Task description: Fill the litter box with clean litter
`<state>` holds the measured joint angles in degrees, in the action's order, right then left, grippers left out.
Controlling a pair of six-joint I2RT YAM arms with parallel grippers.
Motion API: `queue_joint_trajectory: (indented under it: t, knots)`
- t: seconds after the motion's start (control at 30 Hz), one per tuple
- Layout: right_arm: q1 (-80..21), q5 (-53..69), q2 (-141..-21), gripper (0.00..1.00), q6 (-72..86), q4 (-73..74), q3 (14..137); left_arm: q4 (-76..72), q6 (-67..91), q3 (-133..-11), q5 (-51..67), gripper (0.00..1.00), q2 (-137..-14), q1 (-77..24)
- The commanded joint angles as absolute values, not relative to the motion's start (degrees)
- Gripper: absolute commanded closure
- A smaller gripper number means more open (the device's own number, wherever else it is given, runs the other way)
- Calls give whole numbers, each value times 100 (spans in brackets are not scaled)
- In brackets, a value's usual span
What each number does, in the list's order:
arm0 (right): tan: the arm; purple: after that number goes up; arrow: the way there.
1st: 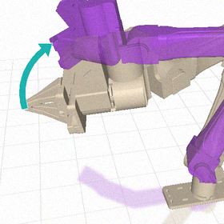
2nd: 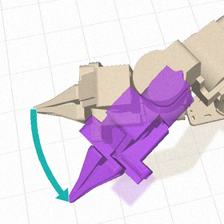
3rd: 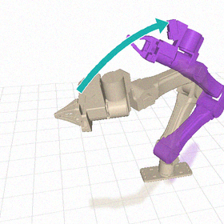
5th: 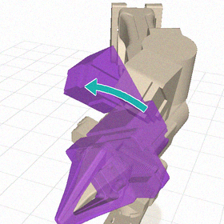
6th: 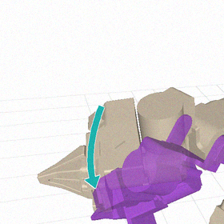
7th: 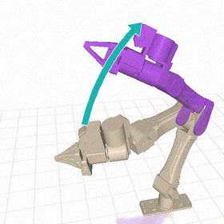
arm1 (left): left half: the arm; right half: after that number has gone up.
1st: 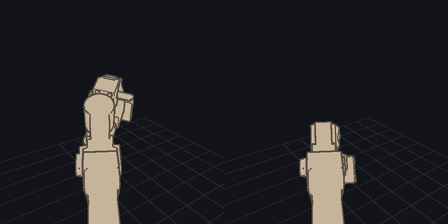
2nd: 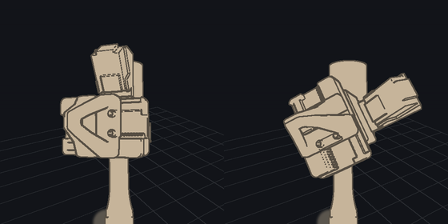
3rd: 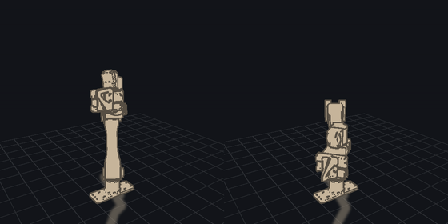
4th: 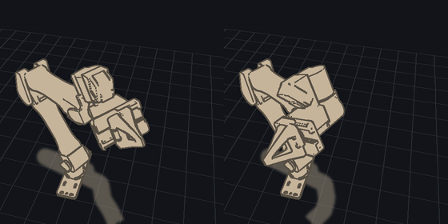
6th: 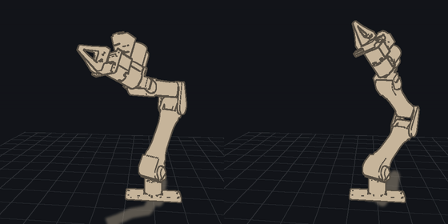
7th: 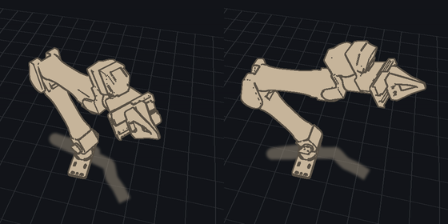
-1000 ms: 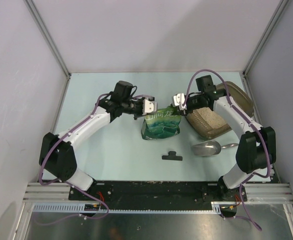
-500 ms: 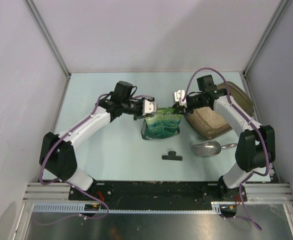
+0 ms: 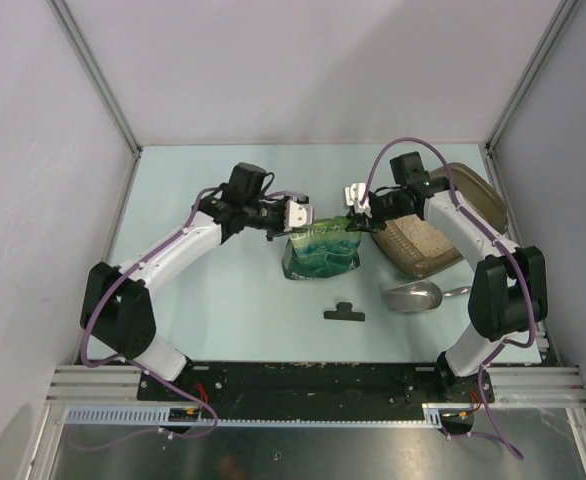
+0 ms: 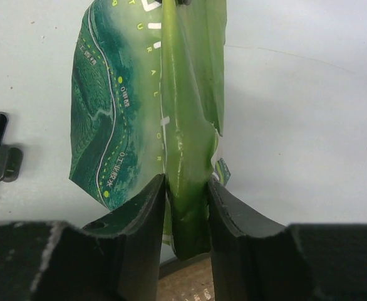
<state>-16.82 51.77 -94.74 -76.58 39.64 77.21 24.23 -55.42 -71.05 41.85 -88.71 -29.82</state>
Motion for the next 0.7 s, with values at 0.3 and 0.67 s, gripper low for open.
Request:
queue_joint_trajectory:
  t: [0.3, 0.67]
  knots:
    - [-1775, 4826, -9536, 82, -7208, 4377, 8015, 3471, -5914, -7584, 4684, 87, -9254, -2646]
    - [-1890, 4852, -10151, 100, -5117, 5730, 9754, 4602, -6688, -8751, 5396, 100, -9729, -2066]
